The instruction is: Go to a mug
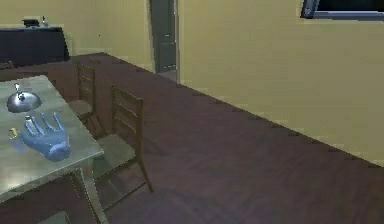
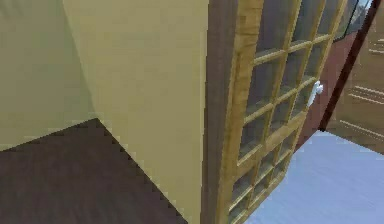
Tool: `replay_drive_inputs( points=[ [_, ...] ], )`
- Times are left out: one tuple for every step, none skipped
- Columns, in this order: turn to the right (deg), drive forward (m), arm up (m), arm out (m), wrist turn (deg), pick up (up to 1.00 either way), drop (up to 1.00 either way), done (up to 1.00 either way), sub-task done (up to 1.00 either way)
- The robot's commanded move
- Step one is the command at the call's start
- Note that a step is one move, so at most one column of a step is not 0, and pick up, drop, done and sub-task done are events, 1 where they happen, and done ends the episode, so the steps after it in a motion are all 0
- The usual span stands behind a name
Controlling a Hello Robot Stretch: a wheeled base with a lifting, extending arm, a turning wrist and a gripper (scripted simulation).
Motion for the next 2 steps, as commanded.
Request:
replay_drive_inputs(
  points=[
    [27.0, 0.00, 0.00, 0.00, 0.0, 0.00, 0.00, 0.00, 0.00],
    [0.0, 0.05, 0.00, 0.00, 0.0, 0.00, 0.00, 0.00, 0.00]
  ],
)
